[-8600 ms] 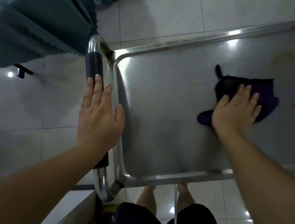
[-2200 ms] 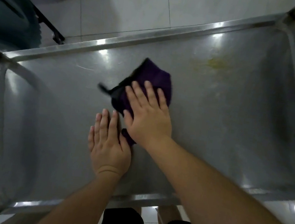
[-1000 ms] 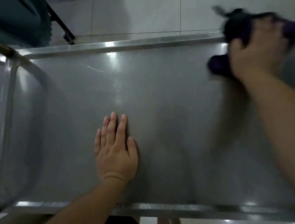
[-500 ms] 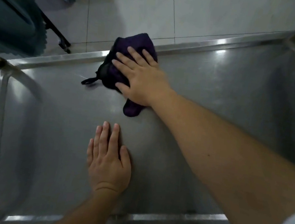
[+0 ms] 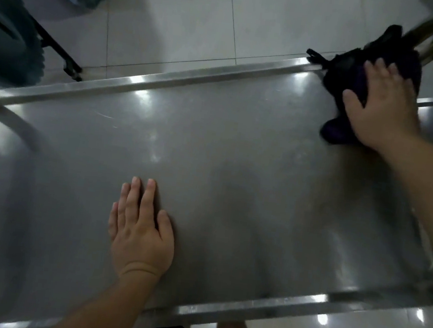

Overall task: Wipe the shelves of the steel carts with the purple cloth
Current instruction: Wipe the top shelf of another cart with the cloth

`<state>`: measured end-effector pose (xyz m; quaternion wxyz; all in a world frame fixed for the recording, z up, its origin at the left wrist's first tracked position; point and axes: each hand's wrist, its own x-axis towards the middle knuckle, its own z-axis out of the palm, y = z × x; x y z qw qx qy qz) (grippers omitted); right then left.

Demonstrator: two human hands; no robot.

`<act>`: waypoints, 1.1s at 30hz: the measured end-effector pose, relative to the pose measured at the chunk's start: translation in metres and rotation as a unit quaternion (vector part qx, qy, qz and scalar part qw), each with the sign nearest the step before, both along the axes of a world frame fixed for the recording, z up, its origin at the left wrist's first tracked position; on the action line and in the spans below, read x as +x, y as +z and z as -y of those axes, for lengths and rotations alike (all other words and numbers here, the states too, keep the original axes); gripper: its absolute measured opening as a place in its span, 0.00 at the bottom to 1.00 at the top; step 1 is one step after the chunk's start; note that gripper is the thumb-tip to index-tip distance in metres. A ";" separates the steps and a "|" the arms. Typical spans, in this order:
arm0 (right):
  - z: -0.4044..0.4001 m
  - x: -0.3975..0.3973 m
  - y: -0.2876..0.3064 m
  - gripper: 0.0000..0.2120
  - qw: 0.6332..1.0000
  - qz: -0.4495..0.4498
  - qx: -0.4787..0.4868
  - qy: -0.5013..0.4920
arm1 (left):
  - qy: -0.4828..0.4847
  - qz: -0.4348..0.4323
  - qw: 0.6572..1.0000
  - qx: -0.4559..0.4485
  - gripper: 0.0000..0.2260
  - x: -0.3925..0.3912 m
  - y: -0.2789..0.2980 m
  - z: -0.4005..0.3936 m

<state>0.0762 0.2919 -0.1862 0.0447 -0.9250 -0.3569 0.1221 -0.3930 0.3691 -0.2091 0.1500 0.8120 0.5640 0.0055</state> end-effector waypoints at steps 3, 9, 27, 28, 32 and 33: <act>0.045 -0.030 -0.006 0.37 1.000 0.002 0.017 -0.025 | 0.002 0.005 1.000 0.004 0.30 0.002 0.002 0.001; 0.179 -0.124 -0.010 0.35 0.999 0.002 -0.005 -0.042 | 0.003 0.012 1.000 0.018 0.30 0.002 0.000 0.000; 0.024 -0.076 -0.025 0.35 0.999 0.034 0.032 0.016 | 0.004 0.005 1.000 0.028 0.31 0.001 -0.005 0.001; -0.005 -0.060 -0.026 0.36 0.999 0.031 0.027 0.007 | 0.003 0.002 1.000 0.025 0.31 0.001 -0.004 0.001; -0.080 -0.033 -0.026 0.37 0.999 0.029 0.023 -0.010 | 0.000 -0.002 1.000 0.014 0.31 0.001 -0.003 0.001; -0.084 -0.034 -0.025 0.37 0.999 0.025 0.022 -0.009 | -0.001 -0.004 1.000 0.013 0.31 0.000 -0.003 0.000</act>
